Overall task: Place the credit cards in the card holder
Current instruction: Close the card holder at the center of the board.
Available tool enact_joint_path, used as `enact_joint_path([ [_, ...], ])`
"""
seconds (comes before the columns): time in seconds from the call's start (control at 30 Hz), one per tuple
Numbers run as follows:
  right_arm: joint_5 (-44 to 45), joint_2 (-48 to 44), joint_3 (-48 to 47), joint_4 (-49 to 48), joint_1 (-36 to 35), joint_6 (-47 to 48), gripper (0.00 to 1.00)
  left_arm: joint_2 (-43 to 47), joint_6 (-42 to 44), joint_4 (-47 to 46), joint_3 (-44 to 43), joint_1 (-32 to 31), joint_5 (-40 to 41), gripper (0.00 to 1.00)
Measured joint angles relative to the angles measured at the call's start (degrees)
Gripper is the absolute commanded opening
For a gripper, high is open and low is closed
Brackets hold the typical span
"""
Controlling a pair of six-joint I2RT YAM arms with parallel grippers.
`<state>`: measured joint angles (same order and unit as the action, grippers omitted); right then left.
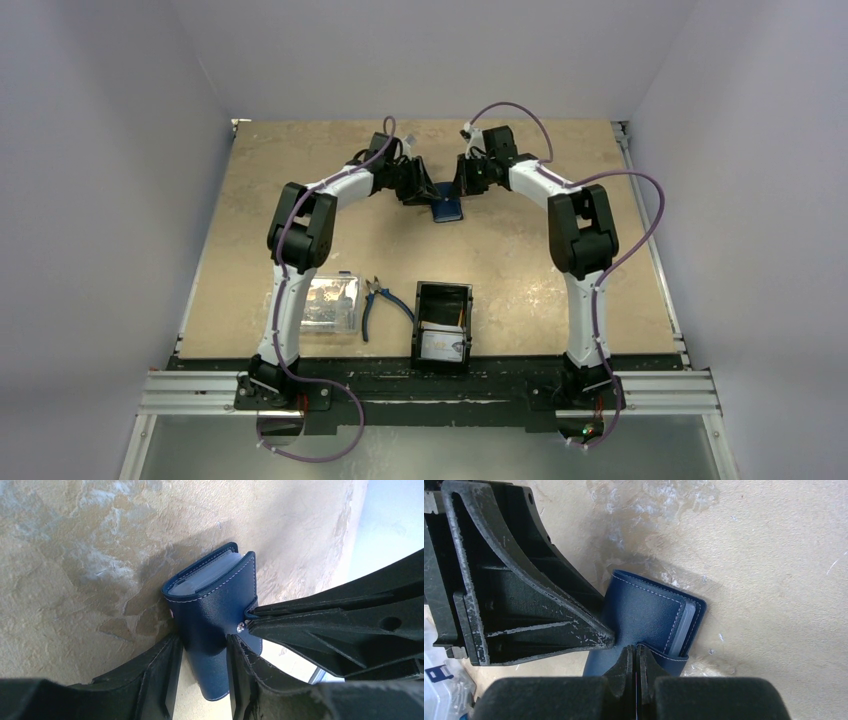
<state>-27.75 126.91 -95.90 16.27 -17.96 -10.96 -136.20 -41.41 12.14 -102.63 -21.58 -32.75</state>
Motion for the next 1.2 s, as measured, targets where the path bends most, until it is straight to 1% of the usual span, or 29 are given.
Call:
enact_joint_path([
  [0.27, 0.3, 0.0, -0.1, 0.1, -0.7, 2.1, 0.0, 0.0, -2.1, -2.3, 1.3, 0.2, -0.9, 0.39],
  [0.47, 2.9, -0.7, 1.0, -0.9, -1.9, 2.5, 0.0, 0.0, -3.1, -2.9, 1.7, 0.2, -1.0, 0.37],
  [0.6, 4.7, -2.1, 3.8, -4.0, -2.6, 2.4, 0.0, 0.0, -3.6, -3.5, 2.0, 0.3, -1.2, 0.36],
  [0.8, 6.0, -4.5, 9.9, -11.6, -3.1, 2.0, 0.0, 0.0, -4.7, -4.7, 2.8, 0.5, -1.6, 0.35],
  [1.03, 9.5, -5.5, 12.8, -15.7, -4.6, 1.9, 0.0, 0.0, -6.3, -6.6, 3.9, 0.8, -2.4, 0.34],
  [1.2, 9.5, -5.5, 14.5, -19.3, -4.9, -0.5, 0.05, 0.0, -7.3, -7.4, 4.4, 0.9, -2.8, 0.34],
])
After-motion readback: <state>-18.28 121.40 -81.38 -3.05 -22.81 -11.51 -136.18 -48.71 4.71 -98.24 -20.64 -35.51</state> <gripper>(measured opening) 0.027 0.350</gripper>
